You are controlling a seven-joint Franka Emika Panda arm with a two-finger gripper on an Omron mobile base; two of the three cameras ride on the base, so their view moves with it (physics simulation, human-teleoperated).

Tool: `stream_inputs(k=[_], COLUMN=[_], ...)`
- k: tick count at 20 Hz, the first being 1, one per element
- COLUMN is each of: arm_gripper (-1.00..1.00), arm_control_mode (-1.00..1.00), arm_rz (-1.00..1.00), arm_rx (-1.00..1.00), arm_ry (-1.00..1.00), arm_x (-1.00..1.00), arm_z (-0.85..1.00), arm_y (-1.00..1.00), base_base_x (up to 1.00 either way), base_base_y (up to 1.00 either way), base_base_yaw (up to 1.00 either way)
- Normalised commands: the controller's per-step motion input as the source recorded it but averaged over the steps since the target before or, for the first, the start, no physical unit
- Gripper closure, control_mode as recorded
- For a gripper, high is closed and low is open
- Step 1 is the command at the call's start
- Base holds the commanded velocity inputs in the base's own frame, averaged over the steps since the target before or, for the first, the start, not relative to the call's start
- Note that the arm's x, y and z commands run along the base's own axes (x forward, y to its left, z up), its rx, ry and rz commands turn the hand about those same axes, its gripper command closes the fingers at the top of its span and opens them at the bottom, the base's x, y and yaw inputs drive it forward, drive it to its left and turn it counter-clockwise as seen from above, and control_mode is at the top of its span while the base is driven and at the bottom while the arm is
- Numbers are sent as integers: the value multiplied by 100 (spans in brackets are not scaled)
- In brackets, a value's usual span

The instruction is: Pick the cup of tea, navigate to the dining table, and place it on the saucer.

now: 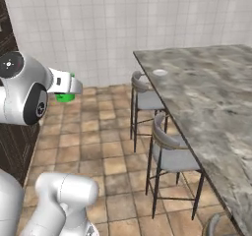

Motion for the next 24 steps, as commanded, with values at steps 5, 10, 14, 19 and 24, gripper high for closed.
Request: stream_inputs(k=[5,10,14,19,24], arm_gripper=[100,100,100,100,100], arm_control_mode=[100,100,100,100,100], arm_rz=[0,0,0,0,0], arm_rx=[0,0,0,0,0], arm_ry=[0,0,0,0,0], arm_x=[0,0,0,0,0], arm_z=[0,0,0,0,0], arm_y=[0,0,0,0,0], base_base_x=[100,100,100,100,100], base_base_y=[24,24,21,17,19], base_base_yaw=[-27,-29,-33,-36,-39])
